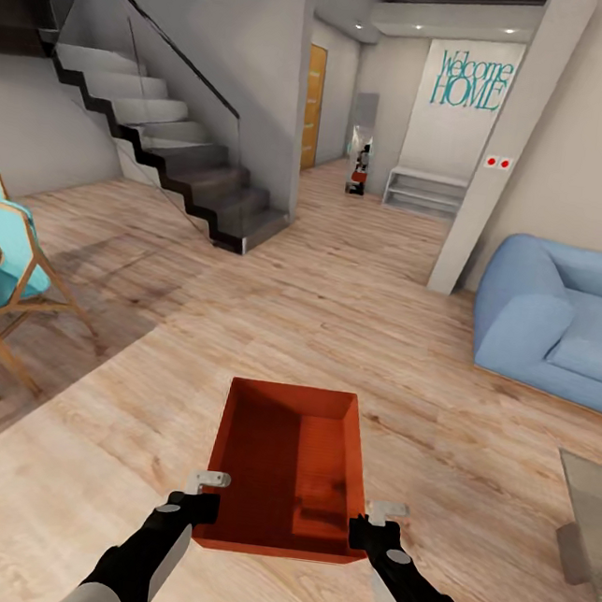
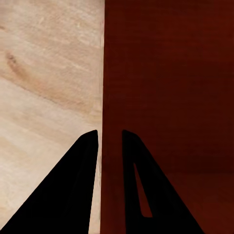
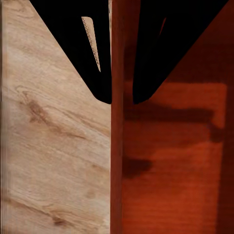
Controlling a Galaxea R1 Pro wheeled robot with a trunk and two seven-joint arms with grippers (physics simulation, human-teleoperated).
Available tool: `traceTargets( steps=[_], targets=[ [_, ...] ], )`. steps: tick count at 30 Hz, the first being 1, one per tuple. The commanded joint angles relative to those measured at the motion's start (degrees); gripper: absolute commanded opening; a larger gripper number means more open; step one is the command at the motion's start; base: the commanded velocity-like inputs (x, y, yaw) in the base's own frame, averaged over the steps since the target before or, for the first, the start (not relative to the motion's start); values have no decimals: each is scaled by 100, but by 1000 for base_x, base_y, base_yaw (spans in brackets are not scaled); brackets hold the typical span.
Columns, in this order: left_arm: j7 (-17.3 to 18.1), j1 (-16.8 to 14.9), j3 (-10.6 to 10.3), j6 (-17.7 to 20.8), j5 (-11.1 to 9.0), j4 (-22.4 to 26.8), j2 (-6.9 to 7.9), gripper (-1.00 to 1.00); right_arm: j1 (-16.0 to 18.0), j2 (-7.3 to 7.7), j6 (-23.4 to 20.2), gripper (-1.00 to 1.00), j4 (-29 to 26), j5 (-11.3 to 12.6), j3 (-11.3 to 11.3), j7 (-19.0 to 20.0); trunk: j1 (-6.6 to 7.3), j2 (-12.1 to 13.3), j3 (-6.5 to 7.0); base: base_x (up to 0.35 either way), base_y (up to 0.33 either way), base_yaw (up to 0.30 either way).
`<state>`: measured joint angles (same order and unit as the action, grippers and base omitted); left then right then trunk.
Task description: Move the two storage containers from the living room to the garage. In the garage, place one container on the floor and stack the other container on top of it (either order is fine).
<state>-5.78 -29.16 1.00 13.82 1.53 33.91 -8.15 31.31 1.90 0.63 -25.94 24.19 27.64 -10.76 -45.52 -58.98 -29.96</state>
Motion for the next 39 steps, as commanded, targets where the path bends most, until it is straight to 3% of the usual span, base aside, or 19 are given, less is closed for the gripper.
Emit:
traceTargets(
  steps=[1, 13, 39],
  targets=[
    [159, -2, -6, 33, -39, 19, 6, -100, 7, 224, 8, -100, -7, 77, 22, -14, -3, -4, -5, 220, 0, -265],
    [162, -1, -5, 36, -39, 20, 6, -100, 7, 232, 12, -100, -7, 77, 22, -14, -3, -4, -5, 217, 0, -239],
    [160, -2, -3, 33, -39, 28, 6, -100, 7, 232, 16, -100, -7, 77, 22, -14, -3, -4, -5, 274, 0, -7]
  ],
)
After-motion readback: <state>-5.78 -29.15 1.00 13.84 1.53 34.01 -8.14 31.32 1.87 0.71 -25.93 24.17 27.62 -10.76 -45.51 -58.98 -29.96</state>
